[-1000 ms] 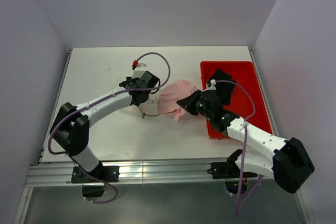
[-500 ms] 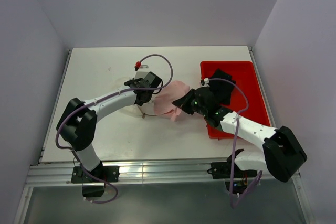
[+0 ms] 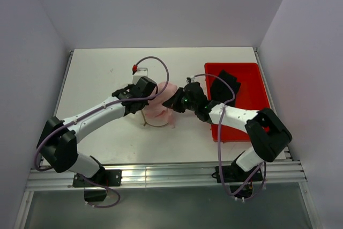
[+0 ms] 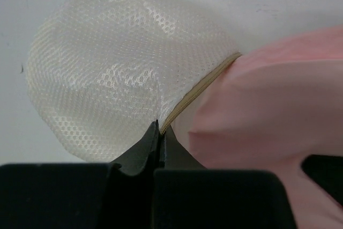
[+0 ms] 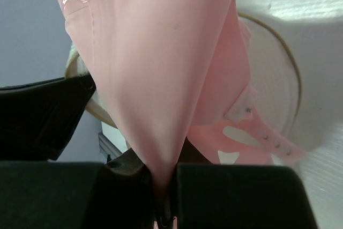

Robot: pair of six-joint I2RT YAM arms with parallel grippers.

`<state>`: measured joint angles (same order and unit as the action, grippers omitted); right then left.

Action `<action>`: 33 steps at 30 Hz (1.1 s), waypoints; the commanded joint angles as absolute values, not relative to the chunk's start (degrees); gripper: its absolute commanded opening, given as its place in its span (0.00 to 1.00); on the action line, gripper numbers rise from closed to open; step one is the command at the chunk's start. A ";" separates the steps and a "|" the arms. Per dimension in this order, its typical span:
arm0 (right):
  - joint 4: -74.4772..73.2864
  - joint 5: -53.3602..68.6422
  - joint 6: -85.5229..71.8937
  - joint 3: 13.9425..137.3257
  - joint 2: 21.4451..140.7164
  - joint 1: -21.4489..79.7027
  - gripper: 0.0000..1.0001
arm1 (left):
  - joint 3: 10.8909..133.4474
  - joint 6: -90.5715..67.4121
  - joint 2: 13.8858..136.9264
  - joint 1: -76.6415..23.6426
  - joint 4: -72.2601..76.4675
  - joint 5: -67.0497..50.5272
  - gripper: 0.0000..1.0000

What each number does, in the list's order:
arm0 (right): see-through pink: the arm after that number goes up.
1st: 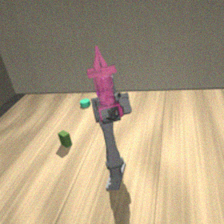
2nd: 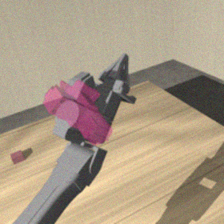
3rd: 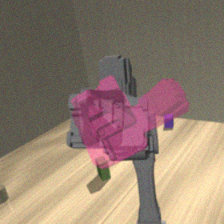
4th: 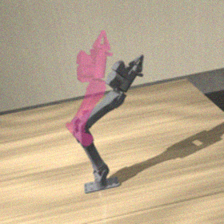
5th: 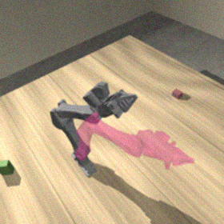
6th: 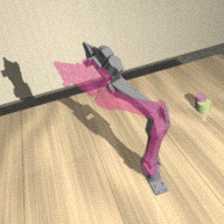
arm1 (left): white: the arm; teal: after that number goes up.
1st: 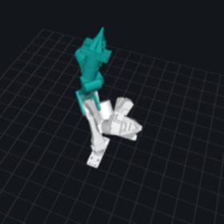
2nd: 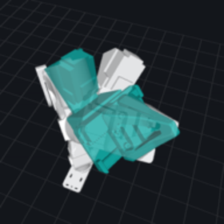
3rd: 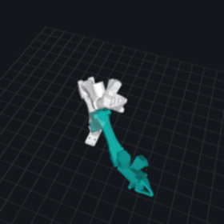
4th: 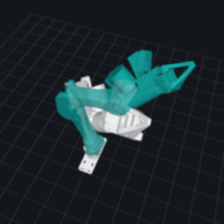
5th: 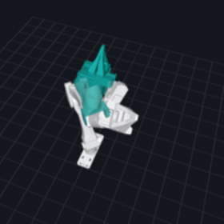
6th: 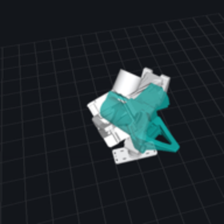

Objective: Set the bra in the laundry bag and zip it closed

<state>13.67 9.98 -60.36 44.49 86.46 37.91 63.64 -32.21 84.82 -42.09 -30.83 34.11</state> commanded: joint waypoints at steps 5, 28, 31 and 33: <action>19.51 11.96 -60.38 47.02 90.17 42.10 0.00 | 59.51 -32.60 80.95 -42.45 -24.88 26.55 0.00; 28.47 17.13 -66.00 54.22 104.85 46.76 0.00 | 50.64 -36.12 71.11 -42.36 -19.34 16.35 0.00; 28.83 18.11 -66.45 55.36 105.82 46.93 0.00 | 49.05 -36.04 70.05 -42.36 -18.29 16.52 0.00; 28.48 17.76 -66.10 55.63 105.91 47.63 0.00 | 48.96 -35.77 70.14 -42.36 -18.37 17.22 0.00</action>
<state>24.84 16.36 -65.17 52.73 105.97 46.46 49.39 -35.18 71.46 -42.09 -21.39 18.35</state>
